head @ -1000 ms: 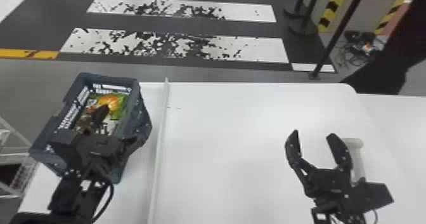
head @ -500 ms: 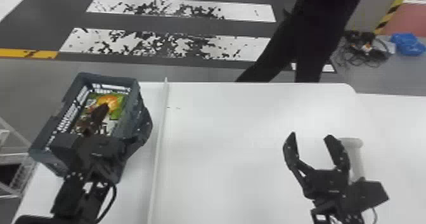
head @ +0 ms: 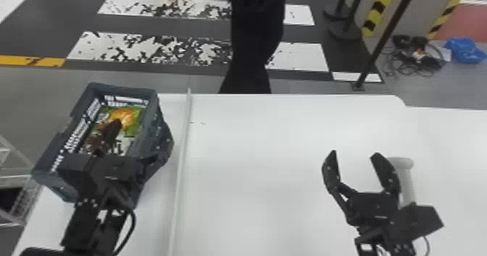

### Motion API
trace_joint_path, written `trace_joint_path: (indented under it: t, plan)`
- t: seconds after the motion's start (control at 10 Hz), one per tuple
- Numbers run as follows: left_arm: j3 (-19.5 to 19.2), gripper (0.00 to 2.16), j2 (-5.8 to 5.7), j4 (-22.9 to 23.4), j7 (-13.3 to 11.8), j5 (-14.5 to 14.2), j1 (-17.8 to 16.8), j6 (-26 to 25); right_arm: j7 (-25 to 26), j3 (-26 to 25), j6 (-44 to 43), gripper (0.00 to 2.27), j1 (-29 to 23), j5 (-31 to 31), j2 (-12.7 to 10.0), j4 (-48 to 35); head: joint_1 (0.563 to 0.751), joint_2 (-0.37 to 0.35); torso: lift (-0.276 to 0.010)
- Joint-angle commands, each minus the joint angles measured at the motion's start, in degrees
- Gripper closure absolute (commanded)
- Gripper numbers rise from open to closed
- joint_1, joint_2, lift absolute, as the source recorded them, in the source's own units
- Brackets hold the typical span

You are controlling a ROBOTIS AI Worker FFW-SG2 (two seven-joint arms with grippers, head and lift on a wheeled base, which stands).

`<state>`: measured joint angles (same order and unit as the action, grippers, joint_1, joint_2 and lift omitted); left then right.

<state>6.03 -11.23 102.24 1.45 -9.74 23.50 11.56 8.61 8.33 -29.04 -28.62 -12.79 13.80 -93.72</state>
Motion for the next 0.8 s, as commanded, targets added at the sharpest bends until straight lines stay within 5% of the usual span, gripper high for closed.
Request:
trace_joint_path:
  t: [0.0, 0.7]
  plan:
    - [0.03, 0.06, 0.07, 0.59, 0.22, 0.34, 0.49, 0.43, 0.0, 0.11, 0.0, 0.07, -0.03, 0.05, 0.0, -0.32, 0.695, -0.051, -0.029]
    - [0.03, 0.06, 0.07, 2.7, 0.83, 1.04, 1.98, 0.61, 0.09, -0.15, 1.76, 0.07, -0.47, -0.31, 0.35, -2.17, 0.695, -0.051, -0.029]
